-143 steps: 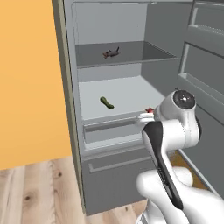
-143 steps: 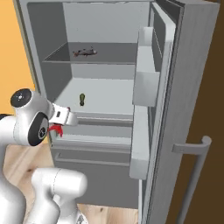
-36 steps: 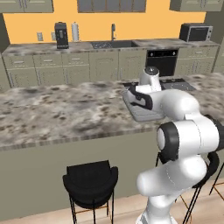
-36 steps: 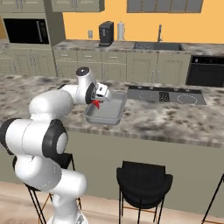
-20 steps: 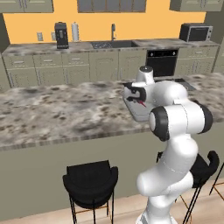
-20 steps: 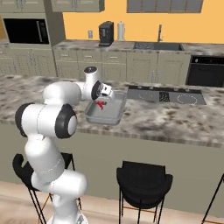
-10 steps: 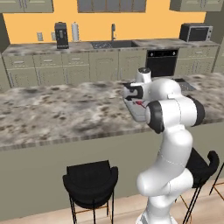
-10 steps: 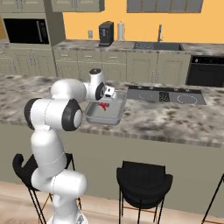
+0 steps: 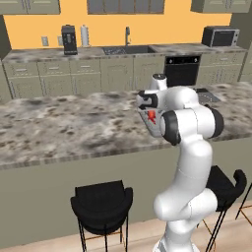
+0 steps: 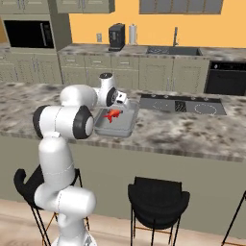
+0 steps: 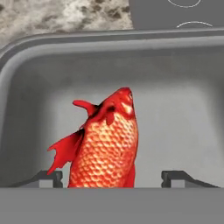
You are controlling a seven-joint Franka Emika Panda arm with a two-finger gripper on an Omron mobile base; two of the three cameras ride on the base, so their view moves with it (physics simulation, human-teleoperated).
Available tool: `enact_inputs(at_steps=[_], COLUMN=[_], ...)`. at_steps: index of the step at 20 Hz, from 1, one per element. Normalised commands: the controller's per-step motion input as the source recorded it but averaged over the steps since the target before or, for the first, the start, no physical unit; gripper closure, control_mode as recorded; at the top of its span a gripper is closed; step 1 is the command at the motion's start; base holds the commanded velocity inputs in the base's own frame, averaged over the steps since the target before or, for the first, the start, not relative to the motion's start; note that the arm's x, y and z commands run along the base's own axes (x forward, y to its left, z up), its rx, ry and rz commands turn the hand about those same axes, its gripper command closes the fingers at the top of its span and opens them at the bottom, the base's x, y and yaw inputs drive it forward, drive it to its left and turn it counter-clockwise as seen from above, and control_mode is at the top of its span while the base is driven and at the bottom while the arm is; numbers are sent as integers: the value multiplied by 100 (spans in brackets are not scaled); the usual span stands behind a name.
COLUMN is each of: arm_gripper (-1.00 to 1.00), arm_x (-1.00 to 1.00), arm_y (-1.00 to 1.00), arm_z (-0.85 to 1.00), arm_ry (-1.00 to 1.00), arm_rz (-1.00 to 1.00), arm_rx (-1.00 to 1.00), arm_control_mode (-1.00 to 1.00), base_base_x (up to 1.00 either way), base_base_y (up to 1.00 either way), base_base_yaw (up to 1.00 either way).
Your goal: Place one squash and one fish in each tupperware on the nearby counter, to pack two identical lunches.
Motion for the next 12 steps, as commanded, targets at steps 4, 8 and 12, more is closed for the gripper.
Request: enact_inputs(at_steps=[4, 8, 12], arm_gripper=[-100, -100, -100], arm_x=[-28, -16, -83], arm_y=[-20, -43, -12], arm_z=[34, 32, 55], arm_ry=[3, 4, 2], arm_rz=[0, 0, 0], arm_rx=[0, 0, 0], arm_control_mode=[-100, -100, -100], base_base_x=[0, 0, 0], base_base_y=[0, 0, 0], base_base_yaw=[0, 0, 0])
